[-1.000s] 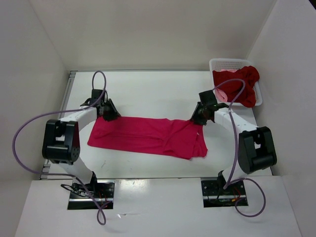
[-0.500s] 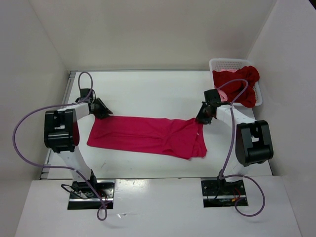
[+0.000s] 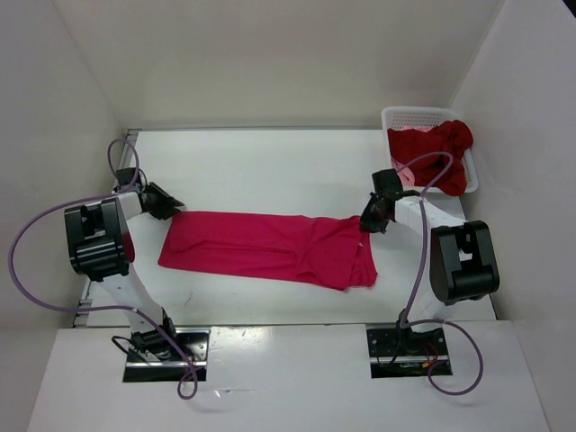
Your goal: Fold and stack the t-shirts
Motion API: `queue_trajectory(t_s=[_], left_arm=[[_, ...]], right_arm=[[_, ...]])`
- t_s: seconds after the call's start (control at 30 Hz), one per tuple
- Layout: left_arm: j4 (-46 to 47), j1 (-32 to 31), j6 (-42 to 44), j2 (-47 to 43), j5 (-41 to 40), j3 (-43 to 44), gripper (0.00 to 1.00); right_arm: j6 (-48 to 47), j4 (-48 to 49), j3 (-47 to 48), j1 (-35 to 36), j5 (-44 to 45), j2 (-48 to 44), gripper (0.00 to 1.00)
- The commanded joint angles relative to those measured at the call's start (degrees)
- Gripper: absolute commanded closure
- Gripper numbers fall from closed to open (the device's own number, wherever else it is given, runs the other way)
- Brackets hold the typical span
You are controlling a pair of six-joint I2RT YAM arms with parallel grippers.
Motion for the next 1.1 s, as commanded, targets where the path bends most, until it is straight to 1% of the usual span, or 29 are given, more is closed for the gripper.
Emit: queue_trajectory(t_s=[0.0, 0.1, 0.13, 0.2, 0.3, 0.33, 0.37, 0.4, 0.43, 0.47, 0.53, 0.57, 0.63, 0.7, 0.77, 0.83, 0.93, 1.07], left_arm=[[-1.81, 0.46, 0.81, 1.26, -3.07, -1.96, 0.64], [-1.81, 1.07, 0.81, -0.75, -2.29, -1.96, 0.64], [-1.81, 1.07, 0.28, -3.11, -1.42, -1.96, 0.64], [-1.81, 1.07, 0.28, -6.02, -1.41, -1.96, 0.65], [-3.65, -2.87, 1.68, -11.73, -4.92, -0.64, 0.65], [-3.65, -4.27, 1.68, -12.27, -5.45, -0.64, 0.65], [-3.65, -7.77, 1.68, -12.28, -5.97, -0.64, 0.65], [-3.65, -9.72, 2.29, -12.97, -6.59, -0.64, 0.65], [-4.35, -11.65, 2.30, -12.98, -7.73, -0.64, 0.65], [-4.36, -14.98, 2.30, -12.98, -7.74, -0.64, 0.65], [-3.66, -17.11, 1.52, -12.19, -7.74, -0.64, 0.65], [-3.65, -18.51, 0.99, -11.58, -7.13, -0.64, 0.65], [-2.17, -19.22, 0.11, -10.87, -5.55, -2.30, 0.65], [-1.63, -19.23, -0.69, -9.12, -5.54, -2.84, 0.65], [-2.24, -18.53, 0.01, -7.63, -6.68, -2.84, 0.64], [-1.64, -15.90, 0.01, -5.34, -5.20, -2.84, 0.64], [-1.63, -12.12, 0.01, -3.67, -4.57, -3.54, 0.64], [-1.11, -8.07, 0.01, -3.66, -3.26, -4.24, 0.64]], right_arm=[[0.77, -0.58, -1.53, -1.76, 2.34, -4.18, 1.00], [0.77, -1.37, -1.53, -2.29, 1.72, -6.55, 1.00], [0.77, -1.37, -1.53, -2.29, 1.03, -7.25, 0.94], [0.08, -2.95, -0.92, -2.29, 1.02, -8.75, 0.92], [-0.63, -3.48, -0.30, -2.29, -0.38, -9.46, 0.73], [-1.15, -4.00, 0.31, -2.29, -1.26, -9.46, 0.70], [-1.16, -4.01, 0.32, -2.29, -2.22, -9.46, 0.70], [-1.16, -4.01, 0.32, -2.29, -3.71, -9.46, 0.72], [-1.16, -2.79, 0.32, -2.29, -3.73, -9.46, 0.79], [-1.16, -2.08, 0.32, -1.77, -5.12, -8.93, 0.83], [-0.63, -0.76, 0.32, -0.72, -6.36, -7.36, 0.88], [-0.63, -0.24, 1.10, -0.19, -6.97, -6.13, 0.92], [-0.02, 1.08, 1.11, 1.04, -6.98, -1.74, 0.94], [1.91, 1.97, 1.11, 1.04, -6.98, 0.64, 0.99], [4.54, 2.75, -1.42, 0.35, -4.00, 1.27, 0.99], [5.17, 3.46, -3.28, -0.88, -2.77, -1.36, 0.99], [6.05, 2.24, -5.22, -3.52, -2.24, -2.07, 0.99], [6.05, 1.44, -7.76, -5.54, -2.23, -2.86, 0.99]])
